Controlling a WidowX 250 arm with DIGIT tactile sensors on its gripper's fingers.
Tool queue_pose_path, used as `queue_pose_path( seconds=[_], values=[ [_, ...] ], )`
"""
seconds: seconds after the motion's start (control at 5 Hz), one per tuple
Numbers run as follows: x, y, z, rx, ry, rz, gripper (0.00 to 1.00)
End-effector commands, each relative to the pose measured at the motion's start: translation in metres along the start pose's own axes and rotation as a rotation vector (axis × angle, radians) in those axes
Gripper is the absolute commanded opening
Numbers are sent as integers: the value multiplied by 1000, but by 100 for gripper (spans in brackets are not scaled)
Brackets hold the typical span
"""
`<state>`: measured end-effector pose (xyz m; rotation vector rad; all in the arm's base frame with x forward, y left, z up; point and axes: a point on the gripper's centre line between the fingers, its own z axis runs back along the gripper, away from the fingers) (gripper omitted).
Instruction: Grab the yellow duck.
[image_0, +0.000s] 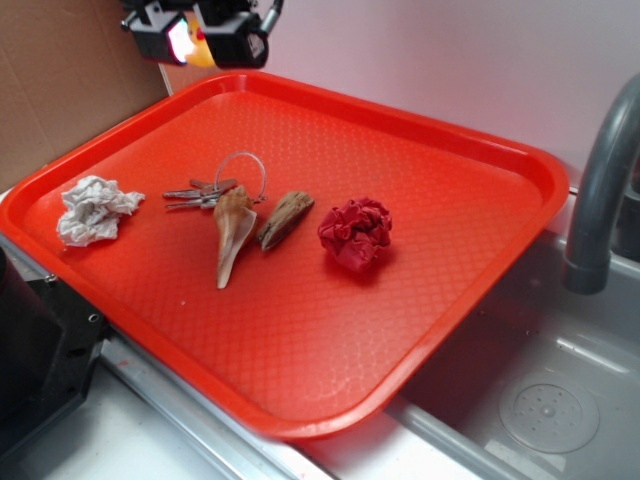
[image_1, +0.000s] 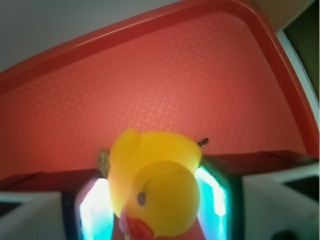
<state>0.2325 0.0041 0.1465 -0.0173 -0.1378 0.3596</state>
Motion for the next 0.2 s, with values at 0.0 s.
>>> queue_pose_path(
  seconds=[0.0],
  values=[
    [15, 18, 7, -17, -41, 29, 0]
  ],
)
